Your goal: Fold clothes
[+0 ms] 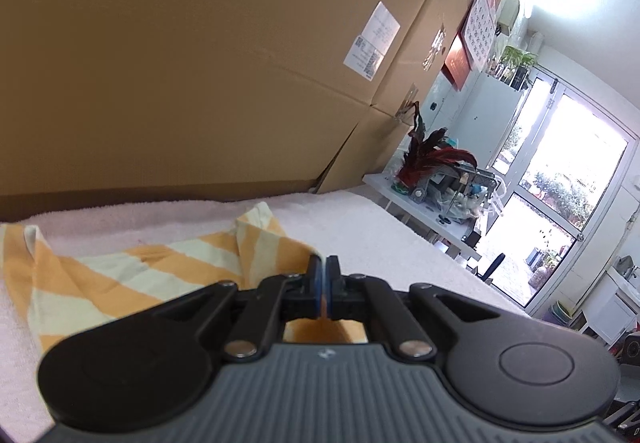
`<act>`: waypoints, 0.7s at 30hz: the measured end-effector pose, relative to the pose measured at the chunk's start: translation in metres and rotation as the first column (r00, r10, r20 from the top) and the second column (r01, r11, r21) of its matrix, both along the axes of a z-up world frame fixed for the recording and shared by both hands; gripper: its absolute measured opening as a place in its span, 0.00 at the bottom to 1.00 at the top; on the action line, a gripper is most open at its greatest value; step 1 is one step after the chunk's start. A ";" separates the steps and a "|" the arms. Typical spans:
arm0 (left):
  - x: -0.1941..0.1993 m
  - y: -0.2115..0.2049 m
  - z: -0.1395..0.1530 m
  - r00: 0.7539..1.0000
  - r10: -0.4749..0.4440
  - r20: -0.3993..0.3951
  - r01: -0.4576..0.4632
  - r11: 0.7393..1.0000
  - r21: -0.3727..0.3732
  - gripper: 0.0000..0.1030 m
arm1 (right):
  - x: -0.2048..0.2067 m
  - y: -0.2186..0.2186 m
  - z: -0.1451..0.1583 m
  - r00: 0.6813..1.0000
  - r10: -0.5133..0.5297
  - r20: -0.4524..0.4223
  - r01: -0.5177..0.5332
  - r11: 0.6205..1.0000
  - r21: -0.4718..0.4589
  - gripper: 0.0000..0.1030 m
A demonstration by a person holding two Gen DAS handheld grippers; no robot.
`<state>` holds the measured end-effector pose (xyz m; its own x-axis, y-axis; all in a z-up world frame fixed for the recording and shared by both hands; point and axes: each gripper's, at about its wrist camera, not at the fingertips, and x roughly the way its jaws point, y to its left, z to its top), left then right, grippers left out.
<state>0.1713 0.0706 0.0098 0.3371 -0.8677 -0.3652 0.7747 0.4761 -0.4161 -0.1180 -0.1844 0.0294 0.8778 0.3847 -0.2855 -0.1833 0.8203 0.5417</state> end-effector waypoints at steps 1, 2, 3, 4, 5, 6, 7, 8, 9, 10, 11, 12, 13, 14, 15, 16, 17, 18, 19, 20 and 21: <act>0.001 -0.001 -0.002 1.000 0.006 -0.006 -0.006 1.000 0.012 0.00 | 0.000 -0.001 -0.001 1.000 -0.011 -0.019 0.011 1.000 0.001 0.21; 0.003 -0.003 -0.004 1.000 0.012 -0.012 -0.011 1.000 0.025 0.00 | 0.001 -0.001 -0.002 0.999 -0.020 -0.035 0.020 1.000 0.004 0.25; 0.004 -0.005 -0.006 1.000 0.017 -0.017 -0.017 0.999 0.038 0.00 | -0.001 0.000 -0.002 0.999 -0.013 -0.033 0.013 1.000 0.013 0.31; 0.005 -0.006 -0.009 0.999 0.023 -0.023 -0.022 0.998 0.051 0.00 | -0.002 0.002 -0.001 1.000 -0.004 -0.030 0.005 1.000 0.021 0.32; 0.006 -0.008 -0.011 0.999 0.029 -0.028 -0.027 0.998 0.061 0.00 | -0.004 0.007 0.002 1.000 0.011 -0.020 -0.011 1.000 0.013 0.37; 0.007 -0.009 -0.012 0.999 0.036 -0.032 -0.034 0.997 0.068 0.00 | -0.004 0.017 0.006 1.000 0.027 -0.013 -0.027 0.999 -0.017 0.44; 0.008 -0.009 -0.013 0.998 0.043 -0.036 -0.040 0.996 0.076 0.00 | -0.003 0.027 0.009 0.999 0.043 -0.008 -0.043 0.998 -0.047 0.52; 0.008 -0.010 -0.015 0.998 0.050 -0.040 -0.046 0.995 0.083 0.00 | -0.002 0.037 0.013 0.998 0.059 -0.002 -0.059 0.995 -0.080 0.54; 0.009 -0.011 -0.016 0.997 0.056 -0.045 -0.052 0.995 0.089 0.00 | 0.002 0.048 0.013 0.997 0.077 0.001 -0.076 0.990 -0.122 0.54; 0.010 -0.011 -0.018 0.997 0.060 -0.050 -0.055 0.994 0.093 0.00 | 0.007 0.059 0.014 0.996 0.092 0.002 -0.090 0.982 -0.166 0.53; 0.011 -0.011 -0.019 0.996 0.065 -0.056 -0.059 0.993 0.098 0.03 | 0.013 0.068 0.012 0.996 0.091 -0.007 -0.090 0.973 -0.212 0.53; 0.011 -0.011 -0.020 0.996 0.070 -0.060 -0.063 0.993 0.101 0.05 | 0.019 0.075 0.009 0.997 0.079 -0.024 -0.083 0.963 -0.258 0.50; 0.012 -0.011 -0.021 0.995 0.074 -0.063 -0.067 0.992 0.103 0.09 | 0.022 0.079 0.005 0.998 0.056 -0.042 -0.066 0.950 -0.307 0.40; 0.013 -0.011 -0.021 0.995 0.078 -0.066 -0.070 0.992 0.105 0.12 | 0.025 0.083 0.000 0.998 0.031 -0.052 -0.048 0.935 -0.351 0.32; 0.013 -0.012 -0.022 0.994 0.081 -0.070 -0.073 0.992 0.107 0.13 | 0.024 0.084 -0.003 1.000 0.006 -0.031 -0.017 0.928 -0.373 0.19; 0.014 -0.013 -0.023 0.994 0.083 -0.071 -0.075 0.991 0.112 0.13 | 0.024 0.081 -0.003 1.000 -0.004 -0.028 -0.007 0.929 -0.369 0.13; 0.014 -0.014 -0.024 0.994 0.085 -0.071 -0.076 0.990 0.118 0.13 | 0.024 0.078 -0.004 1.000 -0.014 -0.027 0.003 0.931 -0.364 0.10; 0.013 -0.015 -0.024 0.994 0.086 -0.067 -0.078 0.989 0.123 0.13 | 0.025 0.076 -0.003 0.999 -0.023 -0.032 0.010 0.935 -0.355 0.04; 0.013 -0.016 -0.024 0.994 0.088 -0.059 -0.080 0.989 0.126 0.11 | 0.025 0.073 -0.002 0.999 -0.031 -0.037 0.016 0.939 -0.345 0.04; 0.011 -0.016 -0.023 0.995 0.090 -0.048 -0.083 0.989 0.124 0.10 | 0.023 0.071 0.001 0.999 -0.028 -0.037 0.014 0.942 -0.335 0.04; 0.010 -0.015 -0.021 0.995 0.091 -0.035 -0.087 0.989 0.117 0.06 | 0.020 0.070 0.004 0.999 -0.019 -0.026 0.010 0.946 -0.323 0.04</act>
